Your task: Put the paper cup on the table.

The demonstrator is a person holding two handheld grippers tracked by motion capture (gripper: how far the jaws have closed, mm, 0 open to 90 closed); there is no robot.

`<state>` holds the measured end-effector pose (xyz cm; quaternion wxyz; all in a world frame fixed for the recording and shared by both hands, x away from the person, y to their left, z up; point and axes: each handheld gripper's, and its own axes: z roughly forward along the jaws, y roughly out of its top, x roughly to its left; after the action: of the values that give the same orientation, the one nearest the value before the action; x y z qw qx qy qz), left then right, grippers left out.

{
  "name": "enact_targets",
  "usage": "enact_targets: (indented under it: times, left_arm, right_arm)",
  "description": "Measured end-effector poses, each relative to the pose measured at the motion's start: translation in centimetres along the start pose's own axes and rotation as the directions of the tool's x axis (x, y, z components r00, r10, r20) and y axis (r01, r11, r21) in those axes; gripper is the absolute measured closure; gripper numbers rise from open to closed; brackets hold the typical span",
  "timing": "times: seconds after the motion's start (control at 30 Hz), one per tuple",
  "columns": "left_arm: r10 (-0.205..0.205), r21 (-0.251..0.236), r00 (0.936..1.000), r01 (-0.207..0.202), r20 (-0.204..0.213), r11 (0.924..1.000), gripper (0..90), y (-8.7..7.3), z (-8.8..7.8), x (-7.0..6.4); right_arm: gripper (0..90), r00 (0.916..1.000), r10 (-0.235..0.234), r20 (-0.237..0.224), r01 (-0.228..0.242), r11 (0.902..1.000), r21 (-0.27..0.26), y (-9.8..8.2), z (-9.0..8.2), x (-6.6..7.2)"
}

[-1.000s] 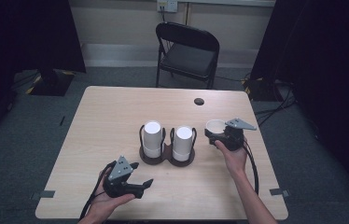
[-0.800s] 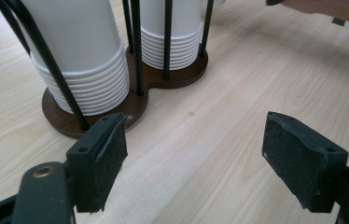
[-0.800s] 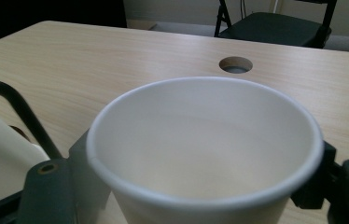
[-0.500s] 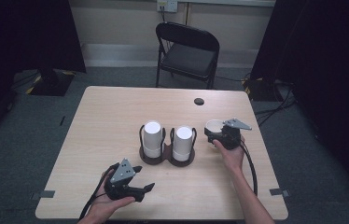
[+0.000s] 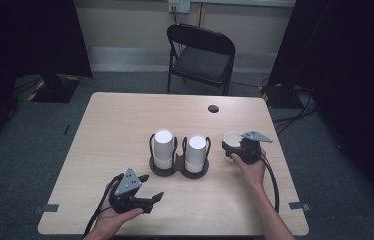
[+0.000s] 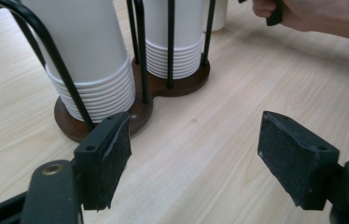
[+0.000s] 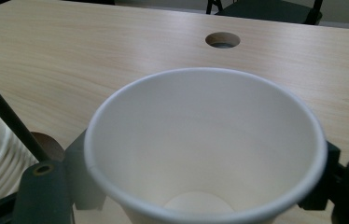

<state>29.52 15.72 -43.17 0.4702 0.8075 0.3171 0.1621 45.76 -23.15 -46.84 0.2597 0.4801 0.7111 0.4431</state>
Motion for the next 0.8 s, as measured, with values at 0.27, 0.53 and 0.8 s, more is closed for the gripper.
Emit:
enact_targets:
  times: [0.27, 0.53, 0.8]
  left_arm:
    - [-0.019, -0.023, 0.9996, 0.018, -0.021, 0.9996, 25.8, 0.0, -0.4, 0.3]
    - [-0.017, -0.021, 0.9995, 0.016, -0.025, 0.9996, 25.9, 0.0, -0.4, 0.3]
    - [-0.021, -0.028, 0.9985, 0.019, -0.051, 0.9994, 24.4, 0.0, -0.5, 0.4]
  right_arm:
    - [21.9, 0.9999, -0.009, -0.011, 0.009, 0.9998, 0.018, -0.5, -0.4, 0.2]
    - [18.3, 0.9995, -0.023, -0.02, 0.024, 0.9985, 0.049, -0.8, -0.4, 0.3]
    - [14.3, 0.9998, -0.004, -0.022, 0.006, 0.9956, 0.094, -1.4, -0.2, 0.4]
